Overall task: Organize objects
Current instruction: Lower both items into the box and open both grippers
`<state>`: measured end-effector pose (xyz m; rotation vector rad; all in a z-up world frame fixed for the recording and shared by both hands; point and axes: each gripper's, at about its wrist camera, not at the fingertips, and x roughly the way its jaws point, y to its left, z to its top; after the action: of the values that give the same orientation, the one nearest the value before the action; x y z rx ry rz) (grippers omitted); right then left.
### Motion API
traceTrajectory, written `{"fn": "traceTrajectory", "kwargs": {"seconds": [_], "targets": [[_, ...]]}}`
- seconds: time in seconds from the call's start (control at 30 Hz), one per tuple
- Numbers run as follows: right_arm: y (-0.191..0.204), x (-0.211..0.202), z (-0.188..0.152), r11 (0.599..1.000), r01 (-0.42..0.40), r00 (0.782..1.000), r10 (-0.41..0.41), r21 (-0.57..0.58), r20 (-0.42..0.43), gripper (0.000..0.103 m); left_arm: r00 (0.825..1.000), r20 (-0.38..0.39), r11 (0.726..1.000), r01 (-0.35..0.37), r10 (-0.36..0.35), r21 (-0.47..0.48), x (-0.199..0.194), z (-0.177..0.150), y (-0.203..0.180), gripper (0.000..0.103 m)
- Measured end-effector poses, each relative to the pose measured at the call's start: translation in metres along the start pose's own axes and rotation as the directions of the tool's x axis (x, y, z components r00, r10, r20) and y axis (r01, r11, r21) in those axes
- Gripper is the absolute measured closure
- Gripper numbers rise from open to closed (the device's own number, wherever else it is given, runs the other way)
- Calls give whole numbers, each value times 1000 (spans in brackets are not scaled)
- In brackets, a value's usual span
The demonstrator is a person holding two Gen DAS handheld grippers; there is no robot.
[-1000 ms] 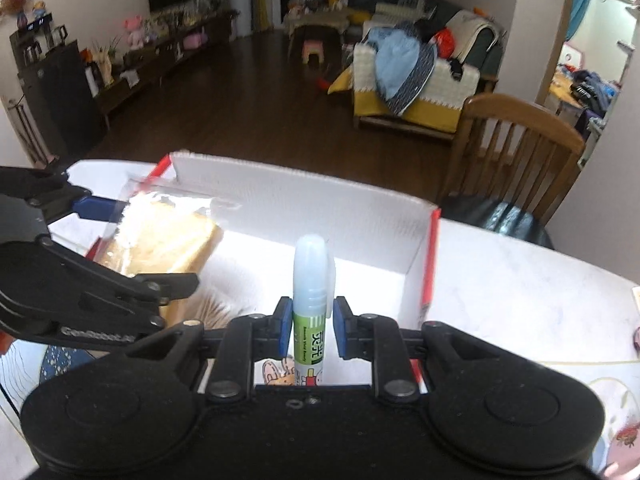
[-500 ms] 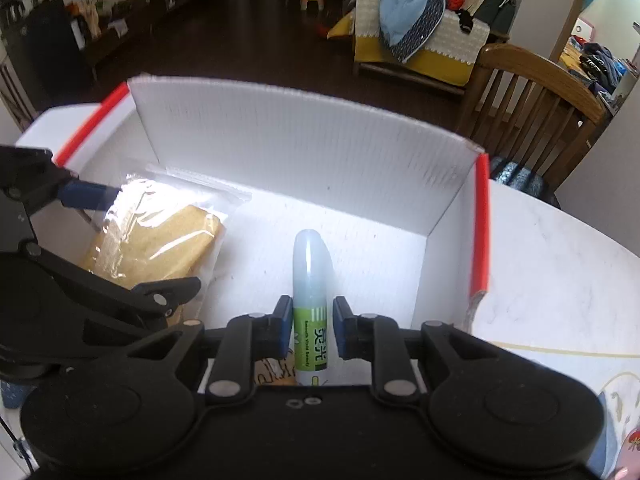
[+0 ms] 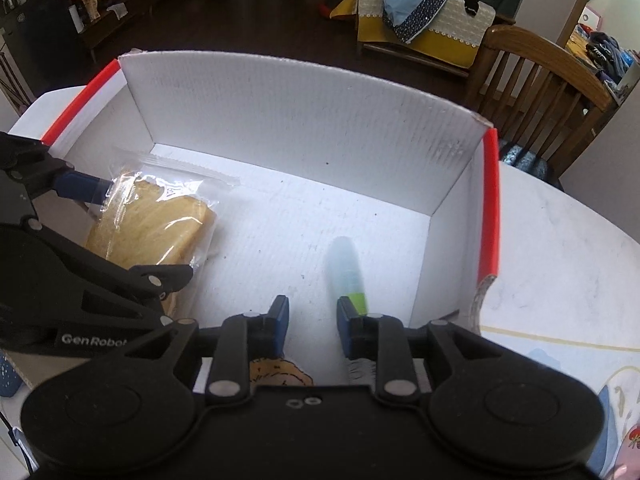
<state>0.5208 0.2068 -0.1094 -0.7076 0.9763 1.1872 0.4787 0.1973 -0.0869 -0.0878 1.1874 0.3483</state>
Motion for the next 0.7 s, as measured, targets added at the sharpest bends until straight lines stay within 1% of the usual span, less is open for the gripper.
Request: {"fn": "traceTrajectory", "kwargs": {"seconds": [0.17,0.3,0.5,0.63,0.7], "targets": [[-1,-11,0,1000,-11,999,11,-14,31,69,1000,25,999,7,-6,-35,-11,-8,6,20],[-2,-19,-1,1000,-13,998,14,-22,59,64,999,48,999,6,-4,-41,-22,-9,7,19],[-5,-43,-10,1000,-17,995,19,-22,103,59,995,94,998,26,-21,-52,-44,-13,8,19],[-8,-64,-16,1000,-20,991,22,-16,129,53,991,129,997,34,-26,-63,-63,-18,8,19],[-7,-73,-20,1000,-19,989,21,-14,144,52,988,149,997,40,-29,-67,-72,-21,8,19]]}}
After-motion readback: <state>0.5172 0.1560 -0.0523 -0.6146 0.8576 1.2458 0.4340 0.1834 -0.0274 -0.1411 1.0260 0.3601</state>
